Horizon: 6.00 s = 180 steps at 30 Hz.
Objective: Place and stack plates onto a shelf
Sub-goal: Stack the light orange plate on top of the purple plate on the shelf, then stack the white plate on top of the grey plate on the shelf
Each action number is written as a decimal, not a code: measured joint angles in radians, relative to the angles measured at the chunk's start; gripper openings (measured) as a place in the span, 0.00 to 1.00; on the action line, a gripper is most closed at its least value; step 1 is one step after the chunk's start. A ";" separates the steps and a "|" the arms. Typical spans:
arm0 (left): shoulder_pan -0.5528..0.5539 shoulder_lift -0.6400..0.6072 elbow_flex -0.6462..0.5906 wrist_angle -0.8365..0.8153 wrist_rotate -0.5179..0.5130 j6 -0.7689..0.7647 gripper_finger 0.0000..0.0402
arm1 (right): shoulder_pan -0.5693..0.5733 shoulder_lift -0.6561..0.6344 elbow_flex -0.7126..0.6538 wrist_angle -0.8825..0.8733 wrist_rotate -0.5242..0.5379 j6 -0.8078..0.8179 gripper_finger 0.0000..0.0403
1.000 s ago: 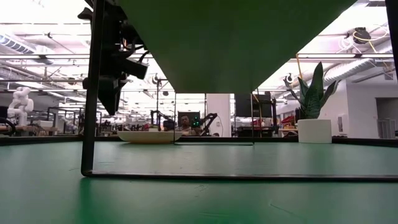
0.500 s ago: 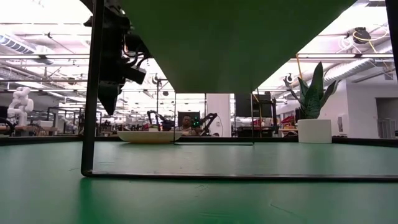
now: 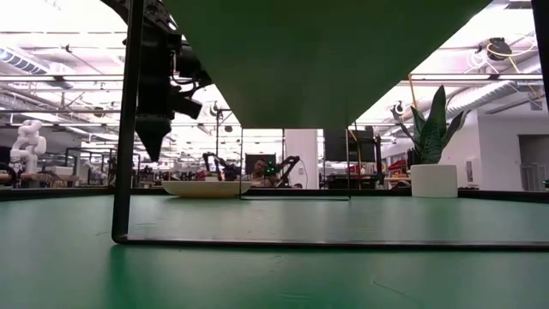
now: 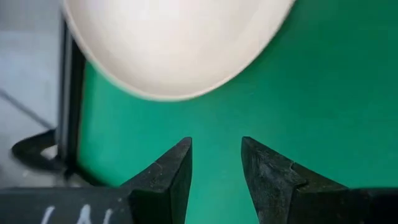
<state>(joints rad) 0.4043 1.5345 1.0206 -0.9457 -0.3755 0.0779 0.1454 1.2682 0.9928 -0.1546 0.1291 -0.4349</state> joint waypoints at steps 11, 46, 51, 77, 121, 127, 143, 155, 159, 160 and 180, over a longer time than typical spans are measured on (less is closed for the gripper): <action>0.013 0.000 0.000 0.069 0.028 0.055 0.36 | -0.061 0.000 0.000 -0.019 -0.048 0.055 0.04; 0.045 0.000 0.000 0.110 0.273 0.365 0.36 | 0.115 -0.098 -0.026 0.013 0.223 0.156 0.29; 0.046 0.000 -0.028 0.230 0.248 0.497 0.36 | 0.133 -0.099 -0.033 0.008 0.242 0.131 0.29; 0.119 0.000 -0.279 0.555 0.146 0.617 0.34 | 0.131 -0.129 -0.034 0.004 0.244 0.015 0.29; -0.610 -0.419 0.259 0.140 -0.145 0.333 0.02 | 0.171 -0.287 -0.034 -0.185 0.372 0.284 0.29; -0.701 -0.303 0.331 0.201 0.046 0.454 0.02 | 0.237 -0.287 -0.034 -0.197 0.372 0.351 0.29; -0.842 0.026 0.574 0.201 0.132 0.602 0.02 | 0.352 -0.286 -0.034 -0.252 0.402 0.594 0.29; -0.843 0.107 0.575 0.215 0.199 0.594 0.05 | 0.420 -0.286 -0.034 -0.327 0.491 0.747 0.29; -0.844 0.125 0.575 0.200 0.200 0.591 0.07 | 0.448 -0.286 -0.034 -0.383 0.556 0.796 0.29; -0.844 0.126 0.575 0.201 0.200 0.591 0.07 | 0.452 -0.286 -0.034 -0.398 0.567 0.810 0.29; -0.845 0.127 0.575 0.189 0.184 0.474 0.30 | 0.459 -0.286 -0.034 -0.422 0.585 0.839 0.29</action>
<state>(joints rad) -0.4406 1.6611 1.5953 -0.7567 -0.1914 0.5517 0.6041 0.9821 0.9585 -0.5770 0.7143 0.4043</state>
